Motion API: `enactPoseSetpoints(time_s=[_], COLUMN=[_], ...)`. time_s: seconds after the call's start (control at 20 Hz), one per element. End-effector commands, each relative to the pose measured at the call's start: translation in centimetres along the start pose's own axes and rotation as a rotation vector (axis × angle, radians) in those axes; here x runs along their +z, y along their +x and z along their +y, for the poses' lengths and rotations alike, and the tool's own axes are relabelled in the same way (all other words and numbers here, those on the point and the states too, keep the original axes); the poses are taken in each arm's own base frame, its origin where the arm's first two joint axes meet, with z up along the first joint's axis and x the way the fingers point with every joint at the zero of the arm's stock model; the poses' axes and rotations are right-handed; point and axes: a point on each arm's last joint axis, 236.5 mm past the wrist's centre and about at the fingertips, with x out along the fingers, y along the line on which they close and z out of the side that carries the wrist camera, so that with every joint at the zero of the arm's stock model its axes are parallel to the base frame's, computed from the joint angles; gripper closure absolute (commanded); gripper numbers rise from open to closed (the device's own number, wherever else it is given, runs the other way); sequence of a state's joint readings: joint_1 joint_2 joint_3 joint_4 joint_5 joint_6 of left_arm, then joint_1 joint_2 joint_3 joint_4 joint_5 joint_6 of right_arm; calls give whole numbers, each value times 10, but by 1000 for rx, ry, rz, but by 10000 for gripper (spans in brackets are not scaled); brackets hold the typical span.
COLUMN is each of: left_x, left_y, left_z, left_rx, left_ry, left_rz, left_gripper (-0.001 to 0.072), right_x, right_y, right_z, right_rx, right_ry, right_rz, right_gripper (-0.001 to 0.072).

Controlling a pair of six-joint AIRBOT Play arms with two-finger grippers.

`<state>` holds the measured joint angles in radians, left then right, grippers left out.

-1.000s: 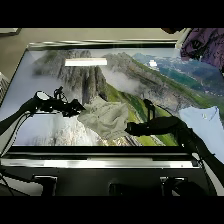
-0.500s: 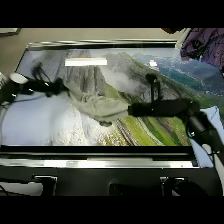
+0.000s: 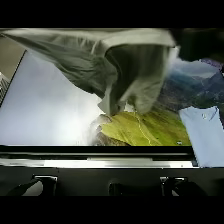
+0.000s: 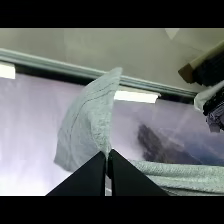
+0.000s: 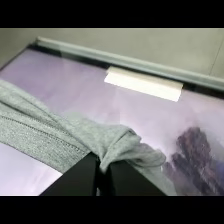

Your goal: Fold the clothes and pants, and hang the long-sleeved shirts on hangers.

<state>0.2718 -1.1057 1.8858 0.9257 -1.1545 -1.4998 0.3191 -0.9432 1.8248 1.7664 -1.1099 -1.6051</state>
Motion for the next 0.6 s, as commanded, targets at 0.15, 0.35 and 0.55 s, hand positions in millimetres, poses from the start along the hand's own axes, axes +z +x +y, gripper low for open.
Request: enactPoseSetpoints(time_s=[0.15, 0.35, 0.55], left_x=[31, 19, -35], left_y=[-107, -65, 36], left_z=[-56, -24, 59], left_rx=[47, 66, 121], left_ry=[130, 50, -89], left_rz=[-196, -115, 112], left_gripper=[685, 686, 686], right_x=[53, 44, -33], right_y=[-91, -13, 157], right_z=[11, -30, -76], right_rx=[-12, -127, -203], right_ry=[81, 129, 268], right_rz=[-209, -153, 33], right_gripper=[674, 674, 673])
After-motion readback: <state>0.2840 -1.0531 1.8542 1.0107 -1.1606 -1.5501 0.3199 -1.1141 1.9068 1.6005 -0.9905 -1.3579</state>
